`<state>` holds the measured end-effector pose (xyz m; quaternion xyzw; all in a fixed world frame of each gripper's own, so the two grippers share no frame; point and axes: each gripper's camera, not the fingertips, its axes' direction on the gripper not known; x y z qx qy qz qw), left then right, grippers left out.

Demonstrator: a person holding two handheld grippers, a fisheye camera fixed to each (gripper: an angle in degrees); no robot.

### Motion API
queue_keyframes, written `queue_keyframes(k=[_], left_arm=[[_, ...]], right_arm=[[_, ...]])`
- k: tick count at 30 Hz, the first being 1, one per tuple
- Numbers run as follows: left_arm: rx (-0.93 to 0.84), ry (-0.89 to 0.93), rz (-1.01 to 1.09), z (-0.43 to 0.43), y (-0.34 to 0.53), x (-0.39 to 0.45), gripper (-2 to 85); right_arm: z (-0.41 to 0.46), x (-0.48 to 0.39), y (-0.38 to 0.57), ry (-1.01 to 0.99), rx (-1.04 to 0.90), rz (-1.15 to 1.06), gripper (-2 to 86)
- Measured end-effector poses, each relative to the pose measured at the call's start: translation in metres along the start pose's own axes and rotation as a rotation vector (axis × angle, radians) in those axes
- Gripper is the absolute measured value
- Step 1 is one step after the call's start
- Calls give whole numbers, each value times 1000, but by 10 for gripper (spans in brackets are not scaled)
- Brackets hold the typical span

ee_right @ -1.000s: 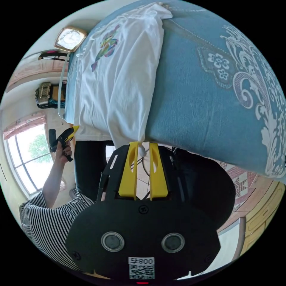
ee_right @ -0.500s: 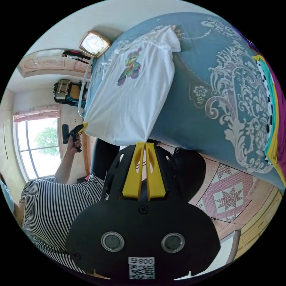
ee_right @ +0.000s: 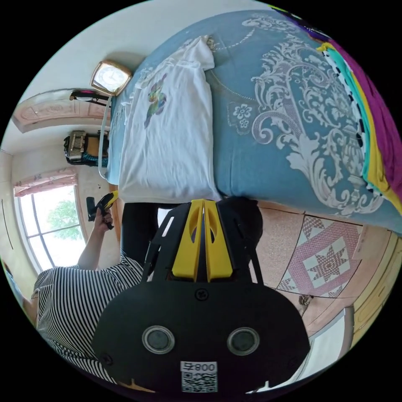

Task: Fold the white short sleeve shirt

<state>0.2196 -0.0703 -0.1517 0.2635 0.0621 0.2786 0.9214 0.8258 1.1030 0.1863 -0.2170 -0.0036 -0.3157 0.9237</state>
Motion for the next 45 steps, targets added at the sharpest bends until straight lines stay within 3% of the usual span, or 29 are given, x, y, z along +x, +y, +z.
queue_keyframes(k=[4,9,17,25,29,39,45], left_arm=[[71,-44,65,15,-23,20,14],[35,-56,207,76,-79,71,14],[-84,29,439,240,-189,167,46],[-185,144,487,414,-278,247,69],[-204,102,415,479,-315,266,66],[-209,177,349,539,-360,283,13],[-164,384,433,557,-384,336,9]], right_arm=[[-33,-37,-17,53,83,-74,1],[-41,-99,-77,172,102,-199,4],[-42,-190,-200,519,212,-377,53],[-25,-191,-221,729,202,-439,74],[-34,-183,-219,706,229,-438,68],[-93,-147,-206,573,301,-395,27],[-183,-96,-184,309,469,-265,15]])
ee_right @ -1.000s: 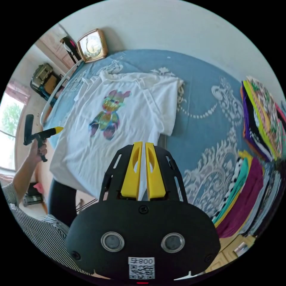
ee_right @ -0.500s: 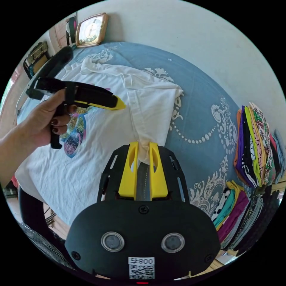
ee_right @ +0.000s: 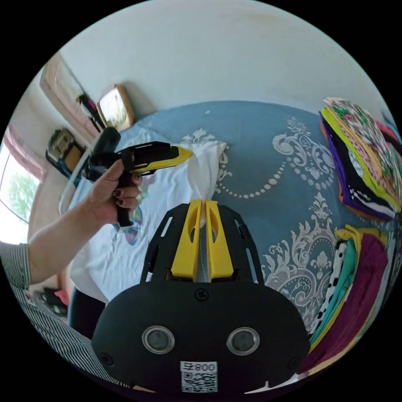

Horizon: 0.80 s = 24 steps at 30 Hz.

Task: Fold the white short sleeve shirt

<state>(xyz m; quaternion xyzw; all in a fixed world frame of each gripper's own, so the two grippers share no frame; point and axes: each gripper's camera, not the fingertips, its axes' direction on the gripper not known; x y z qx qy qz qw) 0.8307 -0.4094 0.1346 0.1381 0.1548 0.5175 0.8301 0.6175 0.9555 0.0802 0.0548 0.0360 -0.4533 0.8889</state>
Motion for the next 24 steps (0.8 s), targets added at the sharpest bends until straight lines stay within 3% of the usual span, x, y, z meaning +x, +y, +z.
queue_keyframes(k=[5,8,10,13,15,20,24], left_arm=[[-181,-38,234,77,-52,49,11],[-276,-132,239,102,-53,41,10],[-249,-93,250,88,-46,31,10],[-145,-7,248,23,-24,4,15],[-65,-62,231,-35,-7,-20,22],[248,-560,-52,-241,40,-108,44],[386,-772,-213,-325,49,-152,40]], right_arm=[[-39,107,28,-195,85,308,4],[-30,141,46,-196,10,428,1],[-36,146,53,-176,18,448,1],[-47,137,42,-142,5,391,0],[-52,123,26,-128,-15,309,0],[-60,66,-37,-64,-52,84,1],[-51,29,-81,-75,-90,-19,1]])
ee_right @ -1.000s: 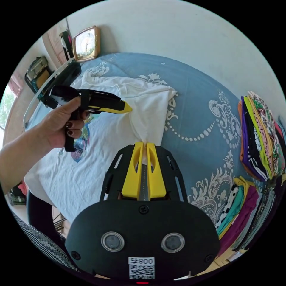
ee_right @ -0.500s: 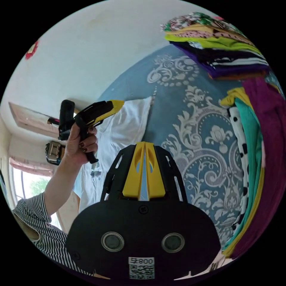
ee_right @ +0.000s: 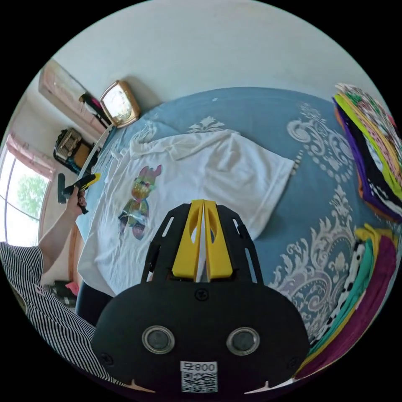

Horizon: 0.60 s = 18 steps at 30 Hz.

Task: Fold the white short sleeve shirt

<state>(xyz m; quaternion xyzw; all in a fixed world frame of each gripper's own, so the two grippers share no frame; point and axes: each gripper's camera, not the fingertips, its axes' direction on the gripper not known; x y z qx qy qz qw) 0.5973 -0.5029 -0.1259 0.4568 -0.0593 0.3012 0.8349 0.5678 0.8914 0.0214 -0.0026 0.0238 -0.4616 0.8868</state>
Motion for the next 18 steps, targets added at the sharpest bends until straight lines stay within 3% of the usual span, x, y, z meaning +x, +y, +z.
queue_keyframes(k=[3,4,9,12,18], left_arm=[[-51,0,-57,18,-20,-33,25],[-126,-78,-39,31,-24,-37,19],[-30,-214,9,7,-19,-41,9],[38,-40,139,-4,-27,-22,16],[-108,288,293,63,-82,35,63]], right_arm=[[11,-34,-42,-1,-50,-88,1],[16,-48,-60,8,-78,-118,1],[26,-95,-124,97,-137,-238,3],[25,-116,-156,163,-157,-298,7],[-7,-162,-190,391,-59,-448,53]])
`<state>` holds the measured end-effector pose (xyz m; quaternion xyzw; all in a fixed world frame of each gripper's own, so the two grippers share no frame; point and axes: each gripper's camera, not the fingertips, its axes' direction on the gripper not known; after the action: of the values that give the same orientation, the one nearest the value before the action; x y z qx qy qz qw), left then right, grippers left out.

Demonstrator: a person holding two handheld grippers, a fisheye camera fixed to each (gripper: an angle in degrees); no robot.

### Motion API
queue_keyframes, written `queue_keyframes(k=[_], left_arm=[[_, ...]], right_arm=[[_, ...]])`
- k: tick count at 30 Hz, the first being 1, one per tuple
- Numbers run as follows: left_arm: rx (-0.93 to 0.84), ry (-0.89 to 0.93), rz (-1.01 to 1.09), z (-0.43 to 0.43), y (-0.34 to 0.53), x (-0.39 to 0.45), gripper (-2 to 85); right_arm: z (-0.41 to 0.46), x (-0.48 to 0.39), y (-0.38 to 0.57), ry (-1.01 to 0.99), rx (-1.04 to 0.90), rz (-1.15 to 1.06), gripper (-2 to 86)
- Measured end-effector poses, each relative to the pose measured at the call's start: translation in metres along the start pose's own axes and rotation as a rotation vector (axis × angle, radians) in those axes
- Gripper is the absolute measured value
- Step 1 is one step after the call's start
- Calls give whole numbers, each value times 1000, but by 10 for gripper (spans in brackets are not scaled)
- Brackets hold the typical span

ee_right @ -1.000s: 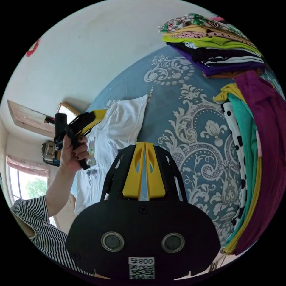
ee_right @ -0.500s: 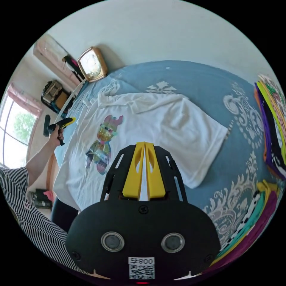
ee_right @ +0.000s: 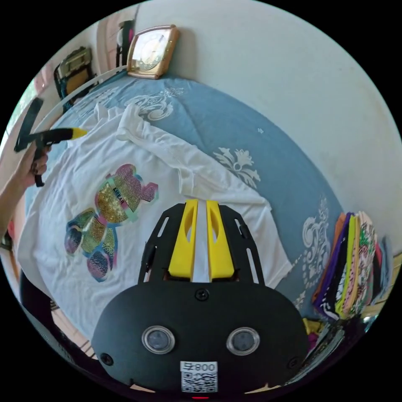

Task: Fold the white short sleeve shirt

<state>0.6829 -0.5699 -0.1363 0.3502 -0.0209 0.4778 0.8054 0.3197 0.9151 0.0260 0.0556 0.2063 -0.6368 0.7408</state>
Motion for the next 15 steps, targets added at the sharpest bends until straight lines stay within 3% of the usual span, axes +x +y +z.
queue_keyframes(k=[7,15], left_arm=[[17,188,-214,44,-42,-51,40],[32,221,-211,43,-93,-71,6]], right_arm=[[-18,-24,-41,138,-13,-195,64],[-56,0,-93,271,38,-200,15]])
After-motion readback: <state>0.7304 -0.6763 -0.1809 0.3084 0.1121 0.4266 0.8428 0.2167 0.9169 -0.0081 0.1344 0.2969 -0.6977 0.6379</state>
